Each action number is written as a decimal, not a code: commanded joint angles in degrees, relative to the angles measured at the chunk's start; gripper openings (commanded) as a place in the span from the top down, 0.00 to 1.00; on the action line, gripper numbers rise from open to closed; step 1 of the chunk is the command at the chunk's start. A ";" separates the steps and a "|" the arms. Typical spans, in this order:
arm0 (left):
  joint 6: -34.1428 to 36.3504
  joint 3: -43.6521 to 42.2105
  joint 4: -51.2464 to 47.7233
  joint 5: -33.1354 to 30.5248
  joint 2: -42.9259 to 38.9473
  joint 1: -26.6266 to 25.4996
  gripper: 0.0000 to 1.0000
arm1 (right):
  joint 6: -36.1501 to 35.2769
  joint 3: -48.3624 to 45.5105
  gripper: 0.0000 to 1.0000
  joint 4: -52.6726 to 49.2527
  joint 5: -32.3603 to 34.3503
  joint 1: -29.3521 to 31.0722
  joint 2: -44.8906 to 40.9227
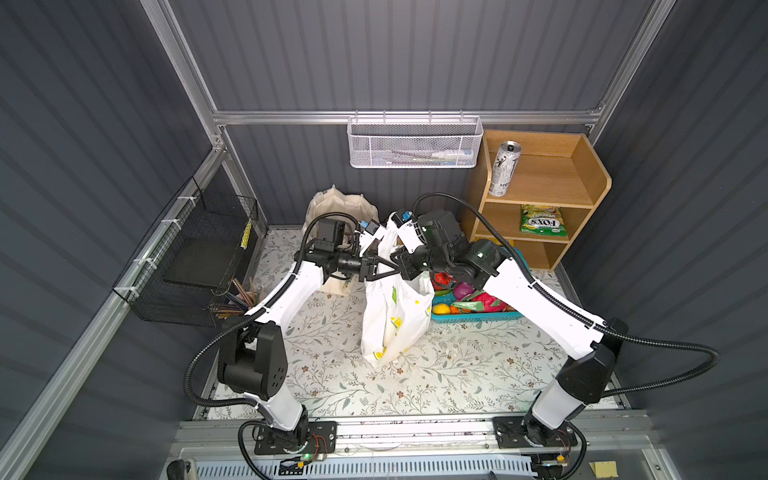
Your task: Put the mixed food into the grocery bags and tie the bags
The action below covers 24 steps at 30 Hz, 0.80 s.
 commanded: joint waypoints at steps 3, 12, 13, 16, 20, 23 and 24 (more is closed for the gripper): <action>11.96 4.16 -12.23 3.34 1.66 -0.35 0.65 | 1.68 0.38 1.00 0.23 -0.63 -0.43 0.21; 12.04 4.88 -12.24 3.60 2.30 -0.52 0.63 | 3.98 0.81 0.99 1.49 -4.11 0.09 0.82; 11.42 4.79 -11.38 3.51 2.17 -0.52 0.63 | 4.08 0.90 0.99 1.55 -4.30 0.25 1.04; 8.83 3.98 -7.96 3.27 1.62 -0.61 0.62 | 4.46 1.47 0.99 1.48 -5.01 1.00 1.69; 5.80 2.69 -3.77 3.72 0.73 -0.70 0.59 | 4.79 1.70 0.98 0.88 -4.42 1.59 2.88; 5.43 2.25 -3.46 3.54 0.21 -0.79 0.57 | 5.23 1.78 0.98 0.90 -4.49 1.68 3.37; 5.20 1.94 -3.12 3.13 -0.05 -0.79 0.57 | 5.51 1.78 0.98 1.06 -4.50 1.68 3.37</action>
